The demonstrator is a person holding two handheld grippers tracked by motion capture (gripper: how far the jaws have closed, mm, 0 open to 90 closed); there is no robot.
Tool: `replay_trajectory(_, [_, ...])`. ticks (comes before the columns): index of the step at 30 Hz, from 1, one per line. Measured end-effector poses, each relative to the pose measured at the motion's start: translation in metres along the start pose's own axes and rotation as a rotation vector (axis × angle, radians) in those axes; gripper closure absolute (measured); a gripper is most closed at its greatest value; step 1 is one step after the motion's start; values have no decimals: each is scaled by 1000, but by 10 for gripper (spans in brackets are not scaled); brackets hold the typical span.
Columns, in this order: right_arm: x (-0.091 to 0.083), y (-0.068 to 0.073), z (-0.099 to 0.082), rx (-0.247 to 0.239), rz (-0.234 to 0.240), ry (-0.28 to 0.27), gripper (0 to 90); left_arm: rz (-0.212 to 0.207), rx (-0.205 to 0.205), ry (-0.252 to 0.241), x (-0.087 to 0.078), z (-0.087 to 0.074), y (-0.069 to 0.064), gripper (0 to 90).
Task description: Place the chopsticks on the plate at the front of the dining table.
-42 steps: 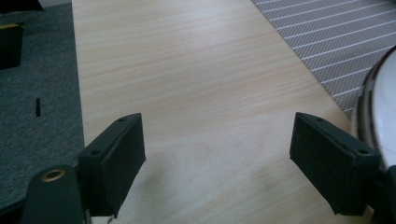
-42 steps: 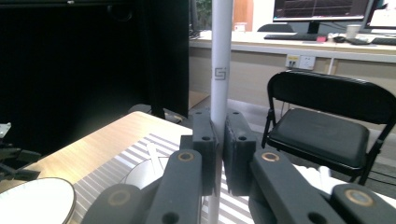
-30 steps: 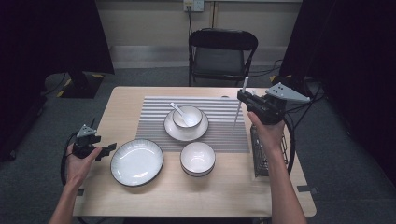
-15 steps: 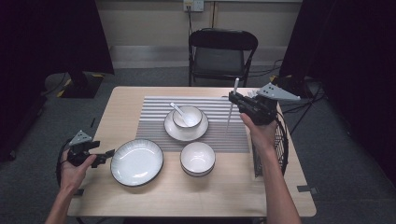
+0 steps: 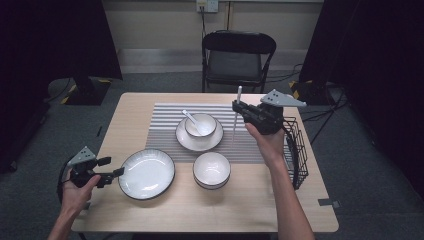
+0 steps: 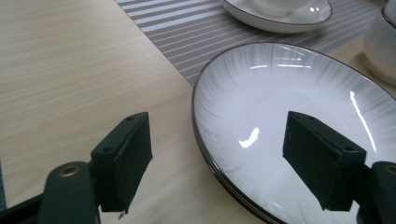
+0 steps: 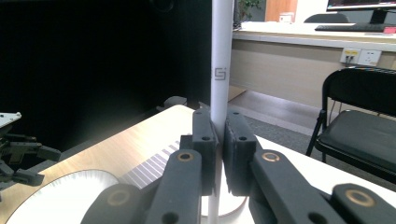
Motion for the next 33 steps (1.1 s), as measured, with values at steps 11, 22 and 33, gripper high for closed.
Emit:
replay_trajectory(11, [13, 17, -3, -7, 33, 10, 850, -29, 32, -3, -4, -6, -20, 233])
replay_trajectory(22, [25, 32, -1, 8, 52, 13, 851, -77, 32, -19, -8, -8, -36, 255])
replay_trajectory(33, [33, 47, 0, -9, 76, 17, 851, -68, 53, -40, -13, -7, -54, 248])
Point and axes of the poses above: each handheld gripper's, and its own axes: x roughly forward along the jaws, z roughly out of its top, y roughly to its left, the point moved 9 cm from there along x, roughly forward along the jaws, and after that the axes turned 9 degrees about -z, right-handed, at the moved point
